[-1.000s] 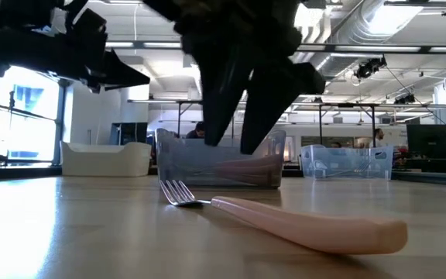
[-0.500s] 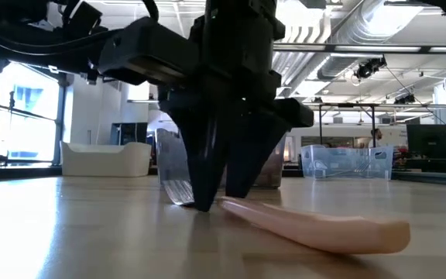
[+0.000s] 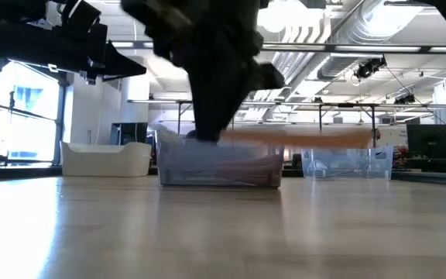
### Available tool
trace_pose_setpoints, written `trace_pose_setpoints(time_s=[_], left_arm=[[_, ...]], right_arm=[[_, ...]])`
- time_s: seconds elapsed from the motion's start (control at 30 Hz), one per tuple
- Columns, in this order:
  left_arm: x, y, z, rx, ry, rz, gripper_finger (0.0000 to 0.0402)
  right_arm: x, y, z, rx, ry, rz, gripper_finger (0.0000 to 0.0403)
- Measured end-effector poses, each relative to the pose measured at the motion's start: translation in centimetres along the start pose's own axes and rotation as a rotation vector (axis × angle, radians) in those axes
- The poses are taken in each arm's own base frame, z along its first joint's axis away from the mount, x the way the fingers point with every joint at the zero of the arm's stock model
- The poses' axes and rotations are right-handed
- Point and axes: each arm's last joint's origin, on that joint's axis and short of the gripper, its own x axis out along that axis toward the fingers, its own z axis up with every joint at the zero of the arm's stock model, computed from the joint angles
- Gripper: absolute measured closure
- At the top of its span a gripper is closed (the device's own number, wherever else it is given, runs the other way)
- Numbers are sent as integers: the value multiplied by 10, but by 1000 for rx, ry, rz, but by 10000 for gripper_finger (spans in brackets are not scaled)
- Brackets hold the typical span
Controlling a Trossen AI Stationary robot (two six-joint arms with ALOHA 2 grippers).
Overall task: Sort silverware by color (type)
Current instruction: Put the orange fork into the black bin
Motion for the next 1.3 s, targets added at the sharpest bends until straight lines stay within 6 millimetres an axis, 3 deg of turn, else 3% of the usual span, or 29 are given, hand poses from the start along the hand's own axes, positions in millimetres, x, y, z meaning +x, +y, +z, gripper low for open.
trace_pose_setpoints(time_s=[0.17,0.27,0.5,0.7,0.83,1.3], left_arm=[[0,0,-1,-19,9,-13,401],[0,0,-1,-18,10,-13,401],[0,0,-1,-13,12,-3,401],[0,0,-1,4,9,9,401],[0,1,-1,8,13,27,401],[0,1,-2,12,17,33,401]], right_arm=[[-36,-24,22,-55,-15,-42,396],[-62,-49,43,-91,-31,-93,397],[-69,-118,94,-131,-51,-112,388],[-61,-163,128,-137,-110,-78,388],[-47,-175,133,-123,-86,-46,387],[-14,-176,129,-100,-37,25,387]])
